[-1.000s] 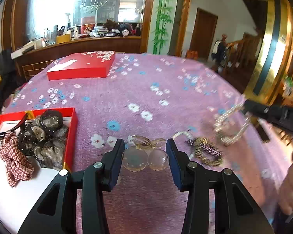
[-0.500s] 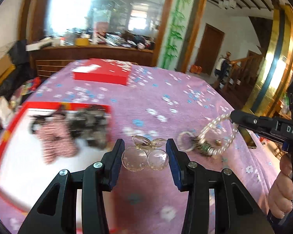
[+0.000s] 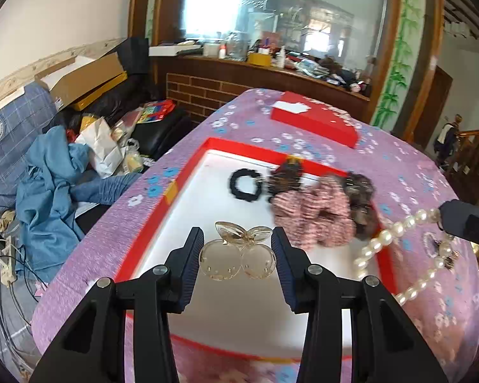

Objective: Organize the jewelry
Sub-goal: 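Release the pearl bracelet into the box with the right tool while the left tool releases the clip, then move both tools back to the jewelry on the tablecloth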

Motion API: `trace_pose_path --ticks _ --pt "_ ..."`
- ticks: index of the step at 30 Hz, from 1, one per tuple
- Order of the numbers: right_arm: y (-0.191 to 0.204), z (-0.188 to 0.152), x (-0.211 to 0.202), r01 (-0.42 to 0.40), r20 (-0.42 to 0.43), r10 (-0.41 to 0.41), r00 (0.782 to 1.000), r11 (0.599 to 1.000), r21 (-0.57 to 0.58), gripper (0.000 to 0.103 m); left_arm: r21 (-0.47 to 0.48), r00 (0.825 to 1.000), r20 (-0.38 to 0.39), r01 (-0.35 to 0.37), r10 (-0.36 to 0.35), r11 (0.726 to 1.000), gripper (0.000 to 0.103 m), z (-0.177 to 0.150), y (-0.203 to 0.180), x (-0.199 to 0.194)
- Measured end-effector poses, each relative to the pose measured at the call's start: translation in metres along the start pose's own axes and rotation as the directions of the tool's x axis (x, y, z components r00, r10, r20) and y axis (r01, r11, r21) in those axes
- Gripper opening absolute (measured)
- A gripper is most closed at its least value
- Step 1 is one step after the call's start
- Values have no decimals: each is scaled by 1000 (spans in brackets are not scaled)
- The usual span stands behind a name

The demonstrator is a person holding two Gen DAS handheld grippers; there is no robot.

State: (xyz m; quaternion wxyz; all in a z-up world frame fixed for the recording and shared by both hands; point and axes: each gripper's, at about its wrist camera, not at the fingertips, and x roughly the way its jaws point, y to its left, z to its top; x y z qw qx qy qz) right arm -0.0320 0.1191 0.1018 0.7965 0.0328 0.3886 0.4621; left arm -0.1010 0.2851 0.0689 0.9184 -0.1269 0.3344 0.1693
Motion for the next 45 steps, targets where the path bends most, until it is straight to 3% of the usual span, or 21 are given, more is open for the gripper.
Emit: trace_pose_path --ticks 7,15,27,37,39,45 --pt "-14 4 70 73 -87 -70 994 997 39 11 -1 998 -53 -31 31 1000 43 2 7 37" --pt "-32 -8 86 174 -114 -173 978 985 4 11 -5 996 -85 -31 30 1000 43 0 5 54" --pt "-43 -21 105 188 -167 -189 968 982 -19 12 -8 990 -117 -77 75 997 43 -1 4 60" --pt "-39 -21 92 163 -160 -163 974 986 -12 16 -9 989 -120 -89 87 996 43 -1 4 61" --pt "-39 -21 82 153 -144 -150 978 988 6 22 -12 990 -113 -87 86 996 43 -1 4 60" --pt "-43 -26 36 135 -63 -132 989 990 44 24 -22 994 -74 -83 81 996 44 -2 4 47"
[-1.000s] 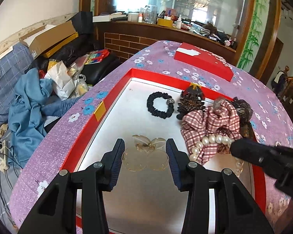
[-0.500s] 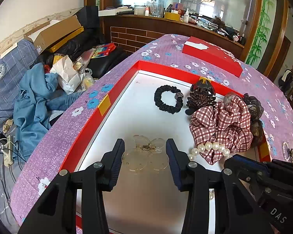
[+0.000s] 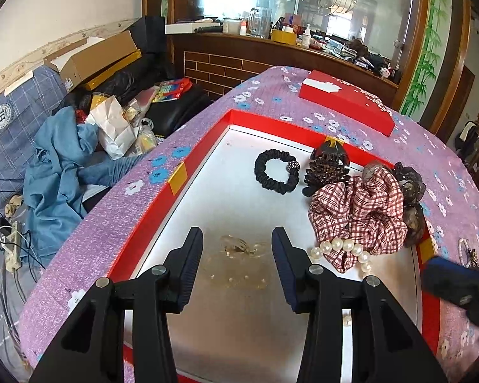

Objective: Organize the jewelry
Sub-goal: 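Move both tools back to the jewelry on the tablecloth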

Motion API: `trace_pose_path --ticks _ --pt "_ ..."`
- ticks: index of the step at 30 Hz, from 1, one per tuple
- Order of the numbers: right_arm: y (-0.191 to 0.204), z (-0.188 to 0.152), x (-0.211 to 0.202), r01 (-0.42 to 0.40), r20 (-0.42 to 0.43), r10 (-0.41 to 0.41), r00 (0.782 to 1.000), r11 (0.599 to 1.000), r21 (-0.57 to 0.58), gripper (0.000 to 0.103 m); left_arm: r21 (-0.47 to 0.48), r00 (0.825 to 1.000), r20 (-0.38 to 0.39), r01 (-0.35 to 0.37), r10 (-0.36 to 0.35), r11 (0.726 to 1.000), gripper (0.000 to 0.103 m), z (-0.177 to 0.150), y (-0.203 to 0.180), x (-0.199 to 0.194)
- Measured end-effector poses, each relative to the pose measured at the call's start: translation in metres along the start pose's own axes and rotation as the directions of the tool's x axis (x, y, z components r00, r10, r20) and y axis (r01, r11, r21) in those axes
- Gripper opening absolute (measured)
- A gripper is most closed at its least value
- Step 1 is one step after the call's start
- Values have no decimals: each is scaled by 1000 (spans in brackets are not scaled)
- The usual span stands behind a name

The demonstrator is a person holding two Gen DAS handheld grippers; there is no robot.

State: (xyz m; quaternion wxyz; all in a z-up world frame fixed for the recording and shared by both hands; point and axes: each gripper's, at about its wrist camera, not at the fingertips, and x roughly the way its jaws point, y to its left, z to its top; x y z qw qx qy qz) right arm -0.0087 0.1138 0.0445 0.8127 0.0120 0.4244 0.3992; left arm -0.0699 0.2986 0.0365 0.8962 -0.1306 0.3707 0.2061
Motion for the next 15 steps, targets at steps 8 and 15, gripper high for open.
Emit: trace_pose_path --ticks 8,15 --pt "-54 -7 -69 7 105 -18 994 995 104 26 48 997 36 73 -75 996 44 4 -38 -39" --pt "-127 -16 -127 171 90 -190 978 968 182 25 201 980 3 194 -199 960 45 -6 -119 -65"
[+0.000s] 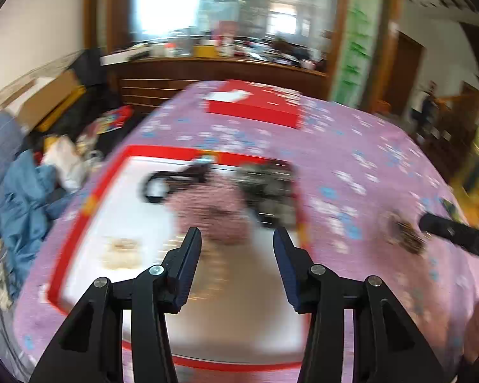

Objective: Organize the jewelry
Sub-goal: 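Move both tools back to the jewelry on the tablecloth, then grasp the gold chain bracelet with the left tool while the right tool grasps the pearl brooch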

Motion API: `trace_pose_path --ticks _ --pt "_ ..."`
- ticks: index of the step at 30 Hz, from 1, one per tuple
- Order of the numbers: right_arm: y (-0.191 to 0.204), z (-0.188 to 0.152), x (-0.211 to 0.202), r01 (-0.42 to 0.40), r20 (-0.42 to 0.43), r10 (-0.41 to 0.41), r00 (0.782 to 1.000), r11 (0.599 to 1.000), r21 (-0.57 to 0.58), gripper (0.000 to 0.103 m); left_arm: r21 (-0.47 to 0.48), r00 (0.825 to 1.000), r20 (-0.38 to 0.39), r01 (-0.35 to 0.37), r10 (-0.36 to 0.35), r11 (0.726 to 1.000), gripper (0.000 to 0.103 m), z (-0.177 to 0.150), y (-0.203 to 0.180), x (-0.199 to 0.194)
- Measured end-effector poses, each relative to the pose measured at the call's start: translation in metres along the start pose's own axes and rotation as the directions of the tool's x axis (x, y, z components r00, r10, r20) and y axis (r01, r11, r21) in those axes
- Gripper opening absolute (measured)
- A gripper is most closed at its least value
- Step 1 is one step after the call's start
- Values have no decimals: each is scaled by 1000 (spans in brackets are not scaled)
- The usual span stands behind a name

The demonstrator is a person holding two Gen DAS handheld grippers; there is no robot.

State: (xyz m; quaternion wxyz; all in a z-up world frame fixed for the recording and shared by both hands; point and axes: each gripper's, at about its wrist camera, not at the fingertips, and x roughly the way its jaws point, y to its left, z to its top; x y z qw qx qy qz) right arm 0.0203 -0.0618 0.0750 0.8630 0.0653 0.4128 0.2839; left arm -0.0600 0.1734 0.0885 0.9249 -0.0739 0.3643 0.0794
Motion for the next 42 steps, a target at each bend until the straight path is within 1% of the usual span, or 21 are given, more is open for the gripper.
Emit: trace_pose_path --ticks 2,5,7,10,12,15,17,18,21,23,26,28,29,31,32,33,34,36,37,40,42 --pt "-28 4 -10 50 4 -50 999 998 36 25 30 998 -23 52 -51 998 45 0 -24 4" --pt "-75 10 -24 131 -6 -132 991 983 130 25 67 988 -81 134 -128 989 45 0 -61 16" --pt "-100 11 -29 151 3 -154 988 974 167 25 84 972 -136 203 -191 976 45 2 -88 28" --pt "-133 8 -27 188 3 -194 981 955 229 25 97 949 -195 269 -247 958 45 3 -122 42" --pt "-149 2 -20 167 -1 -174 985 949 268 25 95 932 -239 301 -271 949 45 6 -145 58" --pt "-168 -5 -8 114 -36 -108 993 940 321 24 73 904 -298 341 -305 937 45 10 -170 83" --pt "-174 -5 -7 113 -43 -105 994 938 328 24 54 891 -331 345 -309 937 44 13 -182 101" --pt "-176 -6 -7 115 -43 -107 993 936 333 24 46 886 -343 349 -313 936 41 13 -187 107" --pt "-181 -6 -12 102 -33 -97 995 932 348 24 36 871 -371 360 -323 932 40 14 -202 123" --pt "-183 -6 -15 93 -22 -91 996 928 362 25 49 871 -377 359 -315 932 39 14 -211 129" --pt "-184 -5 -17 89 -17 -88 996 924 372 25 67 870 -385 359 -307 931 30 12 -221 134" --pt "-183 -5 -16 83 -20 -81 997 924 373 25 90 876 -390 344 -284 935 10 8 -226 138" --pt "-183 -5 -16 82 -21 -80 997 924 374 25 93 875 -390 347 -287 933 7 7 -226 138" --pt "-183 -5 -15 88 -27 -84 996 923 375 25 114 881 -376 351 -287 929 6 5 -227 133" --pt "-184 -5 -14 92 -32 -86 996 923 374 25 116 881 -370 359 -295 926 6 5 -226 129" --pt "-184 -6 -12 98 -40 -90 995 922 375 25 109 875 -361 383 -322 917 6 6 -225 122" --pt "-185 -6 -11 103 -45 -93 995 921 376 25 105 873 -343 403 -347 909 6 10 -222 113" --pt "-184 -6 -7 112 -59 -97 994 922 371 25 110 879 -295 419 -373 901 6 18 -219 93" --pt "-183 -6 -5 115 -64 -99 993 923 367 25 111 879 -265 437 -397 893 6 24 -215 78" --pt "-180 -6 -1 124 -75 -105 992 929 348 24 123 884 -192 453 -427 883 6 37 -204 44" --pt "-177 -7 1 128 -80 -108 991 934 333 24 122 881 -163 464 -443 877 6 41 -196 29"
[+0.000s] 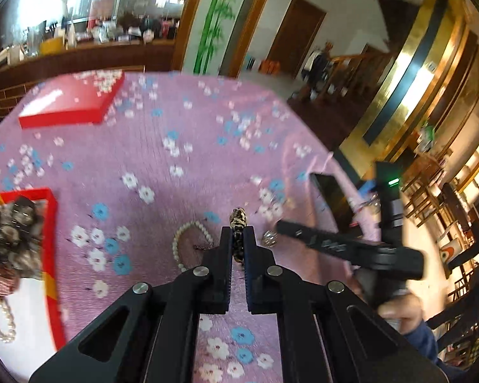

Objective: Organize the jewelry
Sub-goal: 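Grasp the gold chain bracelet with the left tool while the right tool grasps the pearl brooch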

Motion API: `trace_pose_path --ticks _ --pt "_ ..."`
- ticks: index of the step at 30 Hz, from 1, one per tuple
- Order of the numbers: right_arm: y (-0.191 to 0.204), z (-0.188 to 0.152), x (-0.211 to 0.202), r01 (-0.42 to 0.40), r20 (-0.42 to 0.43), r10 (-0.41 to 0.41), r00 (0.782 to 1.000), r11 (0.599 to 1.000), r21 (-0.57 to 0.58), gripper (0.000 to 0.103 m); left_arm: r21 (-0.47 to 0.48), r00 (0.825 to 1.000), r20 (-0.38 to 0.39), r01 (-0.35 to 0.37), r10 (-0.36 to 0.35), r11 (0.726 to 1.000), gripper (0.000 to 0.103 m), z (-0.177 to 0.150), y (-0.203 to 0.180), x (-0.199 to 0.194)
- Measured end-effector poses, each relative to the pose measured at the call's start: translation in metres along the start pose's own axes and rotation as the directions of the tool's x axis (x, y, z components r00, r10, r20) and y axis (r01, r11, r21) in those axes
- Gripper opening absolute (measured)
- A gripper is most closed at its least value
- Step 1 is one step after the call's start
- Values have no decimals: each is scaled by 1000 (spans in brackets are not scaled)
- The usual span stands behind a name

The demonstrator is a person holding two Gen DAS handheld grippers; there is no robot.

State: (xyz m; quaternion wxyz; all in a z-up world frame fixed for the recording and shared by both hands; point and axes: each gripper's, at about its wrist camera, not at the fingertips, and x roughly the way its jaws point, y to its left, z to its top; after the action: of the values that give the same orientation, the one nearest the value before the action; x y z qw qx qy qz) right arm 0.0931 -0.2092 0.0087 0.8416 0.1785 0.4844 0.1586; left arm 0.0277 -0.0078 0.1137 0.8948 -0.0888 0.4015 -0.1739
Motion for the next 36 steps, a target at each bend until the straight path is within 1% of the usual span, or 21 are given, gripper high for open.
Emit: trace_pose_path --ticks 2,5,6,7,8,12,13,14,15,18,19,20,22,24,26,28,30,33,34,35,36 --pt "4 -2 4 20 -6 -20 1000 1000 -24 24 -3 1000 21 -9 9 1000 6 -2 4 -14" --pt "13 -4 10 56 -10 -57 998 996 -72 26 -18 1000 26 -16 16 1000 6 -8 14 -21" --pt "17 -5 13 73 -13 -75 997 993 -95 28 -26 999 27 -23 24 999 6 -11 18 -22" --pt "21 -7 15 92 -16 -94 995 988 -122 35 -32 999 26 -27 27 999 6 -14 21 -22" --pt "24 -9 17 106 -16 -109 994 983 -147 38 -38 999 23 -29 30 999 6 -17 25 -22" --pt "46 -21 24 239 42 -237 971 924 -298 38 -69 999 17 -48 49 996 6 -29 39 -22" --pt "50 -23 25 271 59 -266 962 907 -322 35 -75 998 17 -55 56 996 6 -32 42 -22" --pt "51 -25 26 309 81 -299 951 891 -332 24 -79 998 17 -60 61 995 6 -34 43 -23" --pt "50 -25 26 316 88 -304 949 890 -328 23 -82 998 13 -64 65 995 6 -36 45 -23" --pt "40 -19 17 247 79 -235 969 930 -271 17 -92 998 8 -67 68 994 6 -43 50 -24" --pt "38 -17 13 221 84 -206 975 941 -256 12 -92 998 5 -67 67 994 6 -45 51 -24" --pt "36 -15 7 185 93 -167 982 954 -238 1 -92 998 4 -67 68 993 6 -45 52 -24" --pt "30 -11 -3 117 111 -96 989 974 -196 1 -94 997 2 -71 71 993 6 -46 53 -23" --pt "27 -8 -11 82 134 -59 989 981 -174 1 -93 997 -2 -73 73 993 6 -47 53 -23" --pt "23 -6 -13 58 132 -37 991 986 -159 2 -96 997 -3 -73 74 993 6 -48 53 -23" --pt "23 -2 -5 38 91 -25 996 989 -145 2 -96 997 -6 -73 73 993 6 -48 52 -21" --pt "24 -3 1 43 72 -33 997 989 -143 2 -93 998 -9 -70 70 993 6 -48 51 -20" --pt "34 -9 10 80 54 -71 996 978 -194 4 -90 998 -16 -67 66 994 6 -49 49 -17" --pt "36 -12 13 94 47 -86 995 974 -208 8 -87 998 -18 -65 64 994 6 -49 49 -16" --pt "39 -13 17 108 42 -101 994 969 -223 18 -84 998 -20 -64 63 994 6 -50 48 -15" --pt "40 -13 20 127 44 -120 992 964 -235 24 -84 998 -21 -63 62 994 6 -50 48 -15"
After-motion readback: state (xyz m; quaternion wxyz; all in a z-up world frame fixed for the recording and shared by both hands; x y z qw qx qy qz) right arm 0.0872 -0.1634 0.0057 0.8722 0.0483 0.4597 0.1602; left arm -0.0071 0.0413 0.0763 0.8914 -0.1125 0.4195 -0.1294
